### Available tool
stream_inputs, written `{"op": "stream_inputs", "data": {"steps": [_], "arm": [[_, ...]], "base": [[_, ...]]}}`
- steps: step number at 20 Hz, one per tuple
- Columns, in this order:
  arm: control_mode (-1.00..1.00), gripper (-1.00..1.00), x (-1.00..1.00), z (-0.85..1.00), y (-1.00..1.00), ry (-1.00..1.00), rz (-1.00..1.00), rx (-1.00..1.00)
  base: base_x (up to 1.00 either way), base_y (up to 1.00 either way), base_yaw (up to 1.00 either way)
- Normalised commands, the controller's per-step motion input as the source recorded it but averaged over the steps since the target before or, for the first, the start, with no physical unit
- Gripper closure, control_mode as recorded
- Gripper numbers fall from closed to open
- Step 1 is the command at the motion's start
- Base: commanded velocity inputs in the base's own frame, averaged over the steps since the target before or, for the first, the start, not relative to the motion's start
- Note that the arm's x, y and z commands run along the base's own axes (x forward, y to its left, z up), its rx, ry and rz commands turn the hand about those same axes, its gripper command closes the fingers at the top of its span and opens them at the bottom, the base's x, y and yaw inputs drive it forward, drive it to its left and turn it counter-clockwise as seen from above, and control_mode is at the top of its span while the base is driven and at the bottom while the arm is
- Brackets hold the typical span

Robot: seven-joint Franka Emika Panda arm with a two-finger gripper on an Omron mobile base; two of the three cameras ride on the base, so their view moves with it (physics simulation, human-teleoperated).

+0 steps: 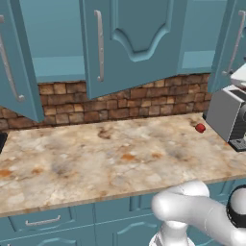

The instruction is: Close all open cabinet doors.

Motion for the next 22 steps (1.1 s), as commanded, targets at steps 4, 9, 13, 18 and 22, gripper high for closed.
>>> {"op": "stream_inputs", "data": {"steps": [4,9,13,18,22], "arm": [[-1.00,-1.00,0.85,0.00,0.07,0.05,0.04,0.00],[-1.00,-1.00,0.87,0.00,0.10,0.06,0.03,0.00],[-1.00,-1.00,0.80,0.00,0.10,0.05,0.01,-0.01],[-1.00,-1.00,0.75,-0.01,0.22,0.03,0.00,-0.05],[-1.00,-1.00,0.75,-0.03,0.16,0.03,0.00,-0.06]], "base": [[0.00,0.00,0.00],[0.00,0.00,0.00],[0.00,0.00,0.00],[0.00,0.00,0.00],[0.00,0.00,0.00]]}}
